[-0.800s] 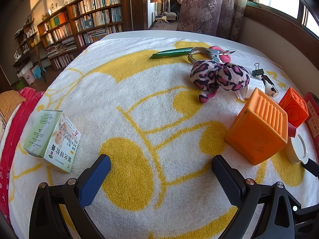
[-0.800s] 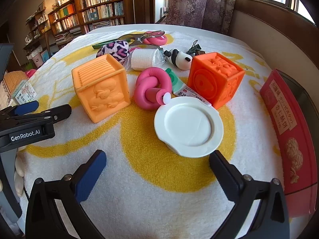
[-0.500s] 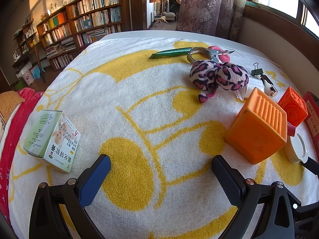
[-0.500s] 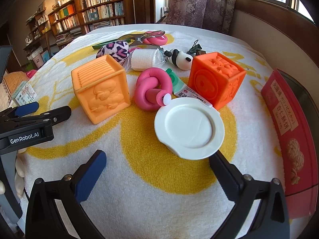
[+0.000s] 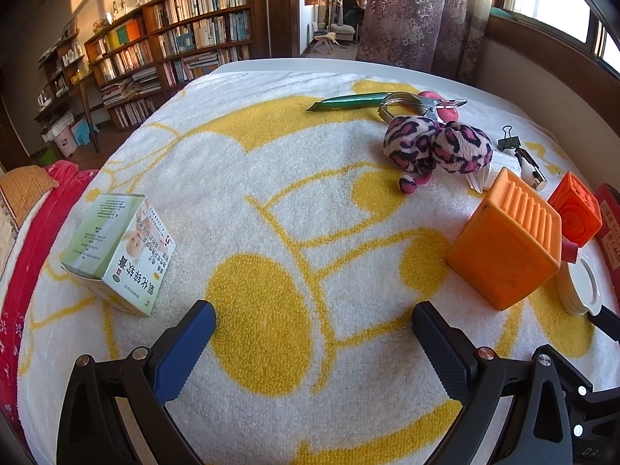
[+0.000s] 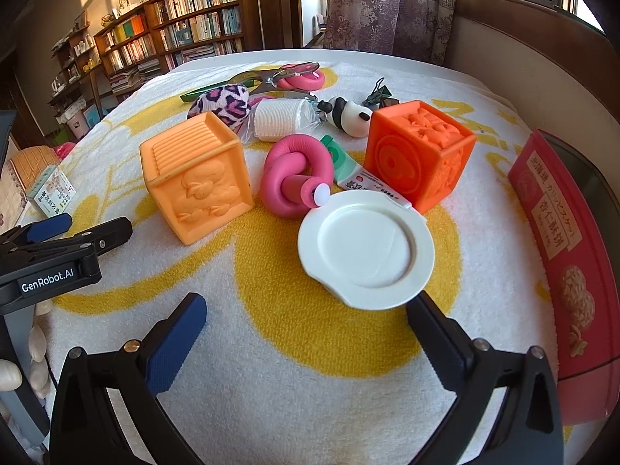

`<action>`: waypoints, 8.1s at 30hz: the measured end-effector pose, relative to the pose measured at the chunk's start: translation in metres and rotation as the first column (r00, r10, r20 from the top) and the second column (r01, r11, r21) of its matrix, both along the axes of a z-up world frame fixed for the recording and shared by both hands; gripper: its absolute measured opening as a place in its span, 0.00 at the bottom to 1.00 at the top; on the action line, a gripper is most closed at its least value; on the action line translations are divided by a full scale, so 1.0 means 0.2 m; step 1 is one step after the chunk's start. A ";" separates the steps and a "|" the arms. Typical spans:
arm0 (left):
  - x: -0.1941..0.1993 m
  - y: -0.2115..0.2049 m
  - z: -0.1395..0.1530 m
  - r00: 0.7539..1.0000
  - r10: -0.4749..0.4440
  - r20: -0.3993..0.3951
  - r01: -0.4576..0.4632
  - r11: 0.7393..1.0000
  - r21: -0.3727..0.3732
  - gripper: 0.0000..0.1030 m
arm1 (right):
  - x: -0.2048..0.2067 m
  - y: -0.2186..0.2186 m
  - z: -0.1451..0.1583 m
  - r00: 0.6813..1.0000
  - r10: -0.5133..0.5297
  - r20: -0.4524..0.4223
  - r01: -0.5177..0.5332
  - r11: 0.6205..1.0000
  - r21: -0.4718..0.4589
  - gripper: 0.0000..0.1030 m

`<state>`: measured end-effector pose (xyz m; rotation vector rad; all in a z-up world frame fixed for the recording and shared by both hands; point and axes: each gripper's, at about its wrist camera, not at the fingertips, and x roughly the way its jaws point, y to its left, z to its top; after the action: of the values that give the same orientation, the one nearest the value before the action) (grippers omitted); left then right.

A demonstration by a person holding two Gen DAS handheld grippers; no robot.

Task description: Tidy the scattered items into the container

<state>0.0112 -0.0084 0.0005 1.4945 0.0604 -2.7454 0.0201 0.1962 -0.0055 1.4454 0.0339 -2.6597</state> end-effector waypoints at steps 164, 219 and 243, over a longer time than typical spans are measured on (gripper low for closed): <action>0.20 0.82 0.52 0.859 -0.386 -0.335 0.440 0.892 0.100 0.44 | 0.46 1.08 0.49 0.672 -0.641 -0.371 0.600 0.765 -0.236 0.68; 0.01 1.70 0.47 0.722 -0.635 -0.274 0.682 0.720 0.129 0.80 | 0.61 1.31 0.55 0.590 -0.730 -0.344 0.606 0.682 -0.409 0.78; -0.01 1.32 0.48 0.795 -0.546 -0.264 0.584 0.806 0.095 0.80 | 0.50 1.04 0.58 0.684 -0.632 -0.365 0.521 0.773 -0.362 0.79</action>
<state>0.0096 0.2559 0.0972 1.4084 -0.1901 -3.4693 0.1206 0.4040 0.1103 0.7791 -0.8073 -3.3051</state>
